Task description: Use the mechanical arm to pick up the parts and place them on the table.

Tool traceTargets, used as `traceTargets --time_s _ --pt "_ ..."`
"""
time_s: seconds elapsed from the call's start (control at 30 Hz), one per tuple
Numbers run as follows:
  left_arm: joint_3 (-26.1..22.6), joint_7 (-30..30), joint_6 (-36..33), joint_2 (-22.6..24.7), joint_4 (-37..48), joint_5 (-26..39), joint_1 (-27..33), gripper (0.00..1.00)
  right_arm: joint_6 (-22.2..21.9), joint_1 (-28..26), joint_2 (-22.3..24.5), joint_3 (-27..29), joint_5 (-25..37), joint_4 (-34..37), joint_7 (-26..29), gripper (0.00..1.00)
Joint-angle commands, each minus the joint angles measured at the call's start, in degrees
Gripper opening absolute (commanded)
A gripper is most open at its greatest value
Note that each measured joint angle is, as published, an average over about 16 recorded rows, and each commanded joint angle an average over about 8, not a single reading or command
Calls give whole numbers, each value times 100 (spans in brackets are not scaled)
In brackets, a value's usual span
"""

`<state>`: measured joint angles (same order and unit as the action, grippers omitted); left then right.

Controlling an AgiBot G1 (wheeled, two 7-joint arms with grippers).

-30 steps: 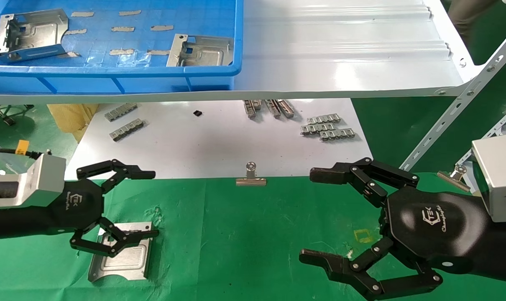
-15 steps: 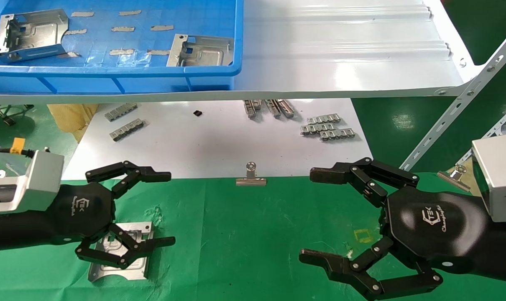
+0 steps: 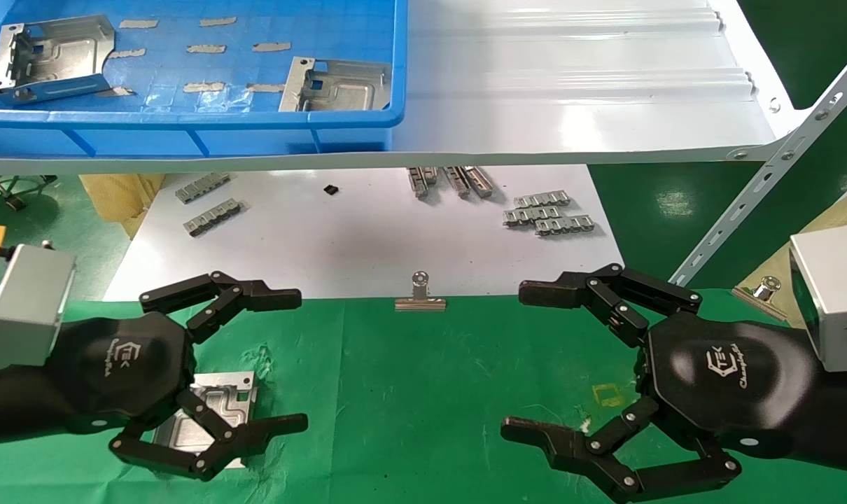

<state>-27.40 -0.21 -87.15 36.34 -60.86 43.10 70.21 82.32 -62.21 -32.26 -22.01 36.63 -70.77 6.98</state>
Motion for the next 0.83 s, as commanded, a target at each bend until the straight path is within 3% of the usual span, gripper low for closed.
traceTargets --time_s 0.03,0.5,0.83 --pt "156 -145 20 -18 -175 -17 -119 100 0 0 0 0 0 0 0 100" --pt "1154 -1049 145 -134 -1287 -127 -874 100 -1 1 0 0 0 1 0 100" --pt "1262 -1110 163 -150 -1404 -149 -958 100 -3 1 0 0 -1 2 -1 100"
